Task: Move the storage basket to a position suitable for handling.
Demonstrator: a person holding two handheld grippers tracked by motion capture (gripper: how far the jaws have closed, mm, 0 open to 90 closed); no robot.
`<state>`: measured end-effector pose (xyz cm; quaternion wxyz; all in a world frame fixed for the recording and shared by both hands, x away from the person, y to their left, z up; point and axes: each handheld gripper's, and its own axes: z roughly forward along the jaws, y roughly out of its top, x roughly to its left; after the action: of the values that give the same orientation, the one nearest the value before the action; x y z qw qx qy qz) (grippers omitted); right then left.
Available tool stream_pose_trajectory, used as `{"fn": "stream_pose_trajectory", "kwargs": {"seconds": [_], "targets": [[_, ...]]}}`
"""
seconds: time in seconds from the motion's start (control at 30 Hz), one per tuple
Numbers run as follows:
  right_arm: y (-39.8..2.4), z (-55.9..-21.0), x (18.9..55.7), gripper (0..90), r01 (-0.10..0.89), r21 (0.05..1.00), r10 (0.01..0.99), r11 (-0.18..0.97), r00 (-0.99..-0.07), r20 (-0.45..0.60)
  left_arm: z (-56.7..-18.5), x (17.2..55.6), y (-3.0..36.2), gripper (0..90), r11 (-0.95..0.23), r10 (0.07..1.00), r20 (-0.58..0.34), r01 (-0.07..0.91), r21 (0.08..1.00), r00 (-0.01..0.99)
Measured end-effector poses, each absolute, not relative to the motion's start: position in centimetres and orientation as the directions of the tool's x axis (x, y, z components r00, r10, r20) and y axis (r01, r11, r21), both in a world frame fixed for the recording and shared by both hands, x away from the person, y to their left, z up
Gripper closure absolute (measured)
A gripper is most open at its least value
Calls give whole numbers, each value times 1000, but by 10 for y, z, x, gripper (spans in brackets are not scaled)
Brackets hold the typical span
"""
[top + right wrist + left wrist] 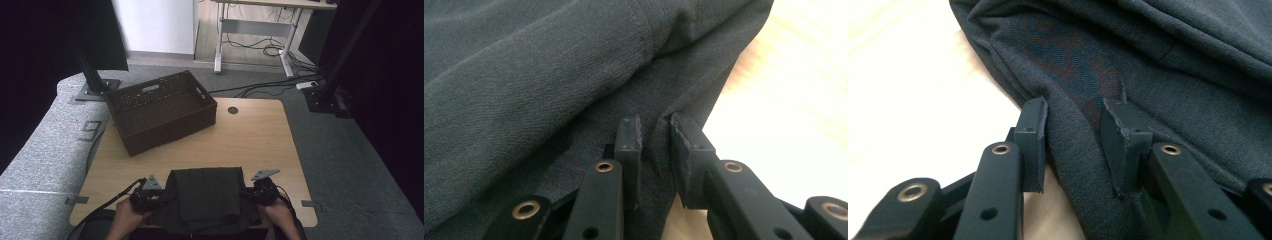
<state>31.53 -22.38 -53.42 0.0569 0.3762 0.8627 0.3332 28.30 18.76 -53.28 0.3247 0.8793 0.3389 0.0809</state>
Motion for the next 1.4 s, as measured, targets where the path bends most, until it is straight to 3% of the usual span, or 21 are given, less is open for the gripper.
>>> {"fn": "stream_pose_trajectory", "kwargs": {"seconds": [0.3,0.37,0.43,0.5,0.57,0.6,0.67,0.7,1.0,1.1,1.23,1.4], "targets": [[-226,-534,301,703,607,612,675,507,-721,156,-534,272,193,596,-554,632,-103,540,633,768],[-228,-530,304,585,604,604,685,519,-717,128,-532,275,194,494,-547,638,-115,553,629,761],[-229,-528,305,556,604,609,692,514,-712,121,-530,279,197,457,-536,648,-122,564,628,751],[-236,-523,311,437,603,639,731,478,-677,92,-526,284,201,321,-517,666,-133,582,627,734],[-238,-522,313,407,603,647,741,467,-666,86,-522,289,205,292,-500,685,-123,587,637,718],[-243,-521,320,331,605,666,773,436,-631,67,-520,293,208,229,-485,699,-123,594,642,704],[-245,-520,322,307,606,669,783,429,-619,59,-516,299,212,193,-476,719,-108,599,644,687],[-250,-522,330,249,614,674,808,411,-588,43,-513,303,215,181,-476,732,-87,599,643,676],[-265,-542,343,129,637,670,863,381,-506,-10,-488,344,231,141,-442,798,-14,599,668,603],[-271,-553,348,0,644,689,885,332,-465,8,-476,358,233,93,-433,810,0,598,675,587],[-273,-558,348,0,619,717,884,321,-468,9,-465,369,236,18,-418,813,-19,606,677,582],[-273,-558,348,0,619,717,884,321,-468,9,-449,384,242,13,-393,826,-23,605,692,563]]}}
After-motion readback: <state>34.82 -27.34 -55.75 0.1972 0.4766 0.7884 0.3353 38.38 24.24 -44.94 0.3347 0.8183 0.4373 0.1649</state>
